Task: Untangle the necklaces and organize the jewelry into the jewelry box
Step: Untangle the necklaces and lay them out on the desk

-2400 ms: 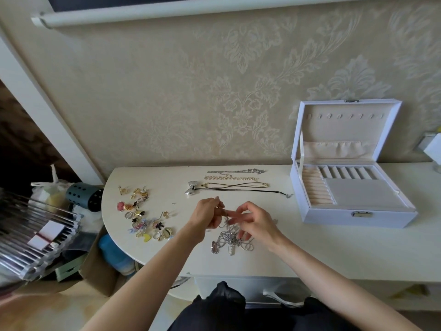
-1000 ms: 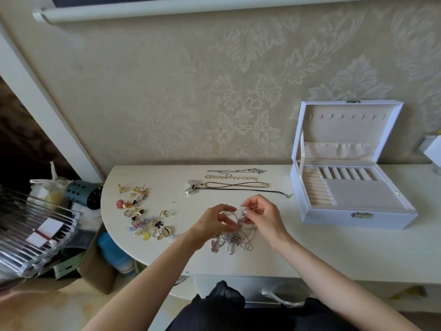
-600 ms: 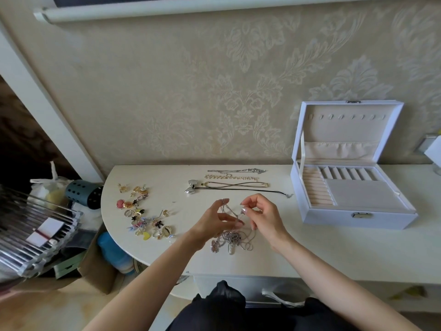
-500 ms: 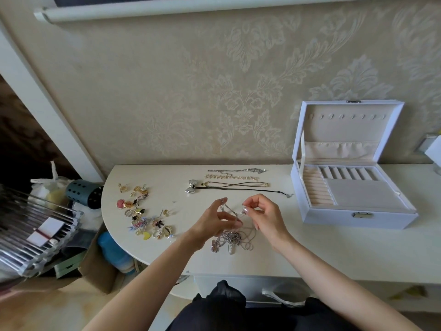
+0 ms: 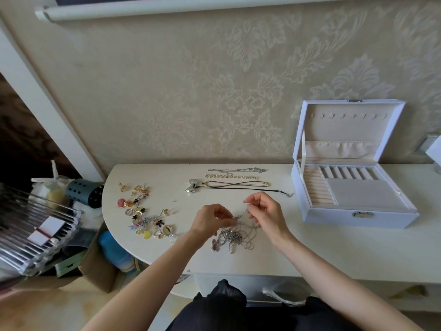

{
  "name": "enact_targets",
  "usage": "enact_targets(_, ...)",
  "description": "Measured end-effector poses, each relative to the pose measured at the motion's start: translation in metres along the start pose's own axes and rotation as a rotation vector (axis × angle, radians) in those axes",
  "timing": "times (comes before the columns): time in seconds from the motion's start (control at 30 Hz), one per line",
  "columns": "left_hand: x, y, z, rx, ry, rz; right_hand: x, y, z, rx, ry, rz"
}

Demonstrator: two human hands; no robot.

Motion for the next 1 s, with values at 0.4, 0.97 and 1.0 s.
enact_targets(0.4, 0.000, -0.003, 0.005, -0.061, 0.042, 0.006, 0.004, 0.000, -0.003, 0.153, -0.042, -0.029)
enact_targets(0.97, -0.003, -0.008, 0.008, -0.160, -0.020, -0.141, 0.004, 0.000, 0.003, -0.041, -0.095, -0.021)
enact_targets(1.0, -0.003, -0.008, 0.008, -0.167, -0.015, -0.144, 0.003, -0.001, 0.002, -0.066, -0.097, -0.029)
Point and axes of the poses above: each hand's wrist, its own x-axis towards the middle knuckle, its own y-axis out of the back of the hand, z = x × y, the point moved 1 cm from there along x, towards the middle knuckle, and after that the axes turned 9 degrees about -z, right-handed, at the moved point
